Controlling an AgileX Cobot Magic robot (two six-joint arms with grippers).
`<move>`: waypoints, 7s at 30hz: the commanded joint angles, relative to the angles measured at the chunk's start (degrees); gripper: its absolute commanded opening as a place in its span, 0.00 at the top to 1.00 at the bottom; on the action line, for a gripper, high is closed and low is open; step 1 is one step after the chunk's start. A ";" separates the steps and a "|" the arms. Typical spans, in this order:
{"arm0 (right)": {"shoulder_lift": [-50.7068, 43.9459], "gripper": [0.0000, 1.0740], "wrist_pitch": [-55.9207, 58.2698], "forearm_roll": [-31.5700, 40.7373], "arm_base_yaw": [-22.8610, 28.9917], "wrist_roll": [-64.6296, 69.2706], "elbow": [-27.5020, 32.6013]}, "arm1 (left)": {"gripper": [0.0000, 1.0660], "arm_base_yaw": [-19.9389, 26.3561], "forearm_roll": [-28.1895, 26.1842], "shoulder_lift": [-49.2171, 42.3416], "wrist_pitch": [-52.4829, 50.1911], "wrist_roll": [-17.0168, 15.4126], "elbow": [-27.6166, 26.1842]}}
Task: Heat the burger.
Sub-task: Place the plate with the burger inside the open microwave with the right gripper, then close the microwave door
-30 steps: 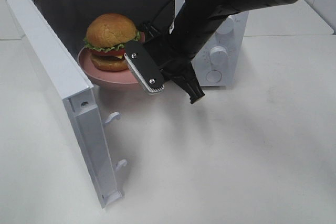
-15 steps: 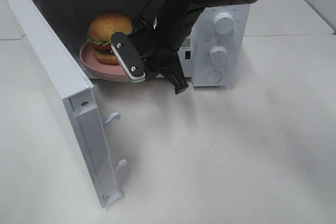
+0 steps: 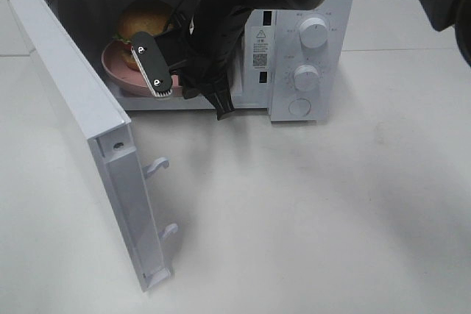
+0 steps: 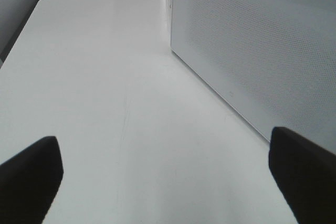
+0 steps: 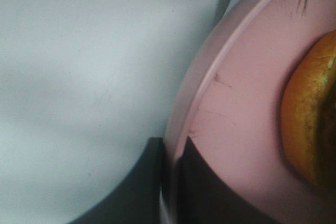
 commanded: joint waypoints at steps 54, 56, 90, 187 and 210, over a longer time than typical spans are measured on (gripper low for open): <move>9.85 0.50 -5.39 -6.25 0.34 7.62 -15.13 | 0.06 0.17 -0.34 -0.29 0.23 -0.40 0.00; 9.74 0.50 -5.50 -6.25 0.34 7.62 -14.78 | 0.06 0.17 -0.34 -0.29 0.23 -0.40 0.00; -7.16 0.27 -10.54 -6.70 -0.46 17.70 11.86 | 0.06 0.17 -0.34 -0.29 0.23 -0.40 0.00; -102.56 0.29 24.75 -2.81 -19.42 79.30 64.80 | 0.06 0.17 -0.34 -0.29 0.23 -0.40 0.00; -128.00 0.29 18.56 1.32 -33.35 79.30 78.09 | 0.06 0.17 -0.34 -0.29 0.23 -0.40 0.00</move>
